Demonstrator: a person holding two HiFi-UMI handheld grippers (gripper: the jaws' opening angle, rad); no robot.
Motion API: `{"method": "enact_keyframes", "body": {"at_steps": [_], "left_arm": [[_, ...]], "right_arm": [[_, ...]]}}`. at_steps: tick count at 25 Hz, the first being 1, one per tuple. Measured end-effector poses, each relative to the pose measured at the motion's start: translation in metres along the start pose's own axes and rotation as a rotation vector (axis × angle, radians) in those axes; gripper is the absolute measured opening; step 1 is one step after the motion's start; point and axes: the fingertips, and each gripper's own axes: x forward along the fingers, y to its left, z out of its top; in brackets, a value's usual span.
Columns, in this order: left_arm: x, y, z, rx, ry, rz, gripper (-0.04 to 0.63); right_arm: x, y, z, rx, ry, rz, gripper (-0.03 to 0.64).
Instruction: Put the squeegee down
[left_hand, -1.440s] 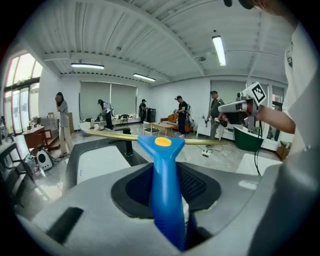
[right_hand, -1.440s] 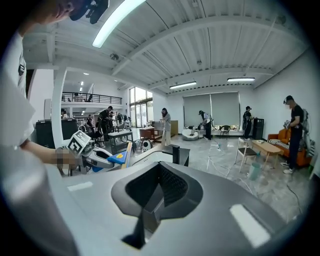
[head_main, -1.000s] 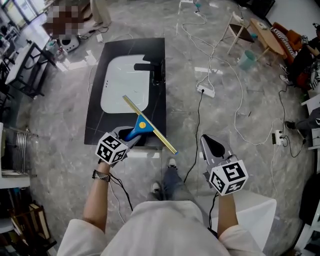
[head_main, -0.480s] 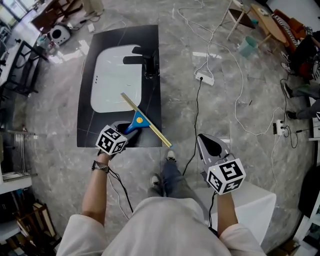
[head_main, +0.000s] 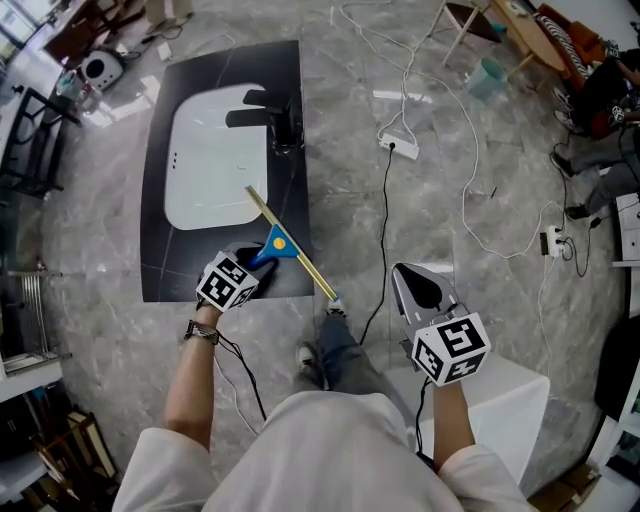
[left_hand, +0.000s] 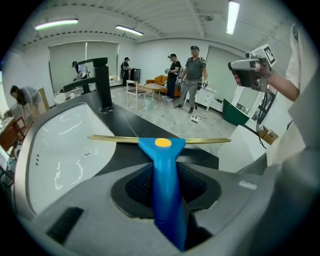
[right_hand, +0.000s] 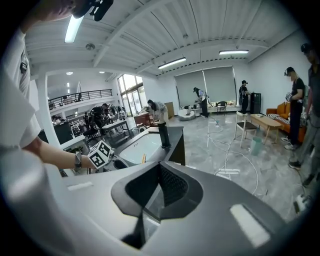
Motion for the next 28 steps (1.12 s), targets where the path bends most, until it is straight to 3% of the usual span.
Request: {"method": "enact_keyframes", "body": {"at_steps": [8, 17, 28], "left_arm": [[0.006, 0.002, -0.007, 0.039, 0.021, 0.027, 0.138], [0.008, 0.0, -0.011, -0.012, -0.007, 0.029, 0.143], [-0.001, 0.002, -0.008, -0.055, -0.055, 0.045, 0.258]], "right_arm": [[0.003, -0.008, -0.006, 0.022, 0.01, -0.007, 0.006], [0.005, -0.002, -0.007, 0.035, 0.009, 0.004, 0.008], [-0.007, 0.002, -0.011, 0.045, 0.004, -0.004, 0.006]]}}
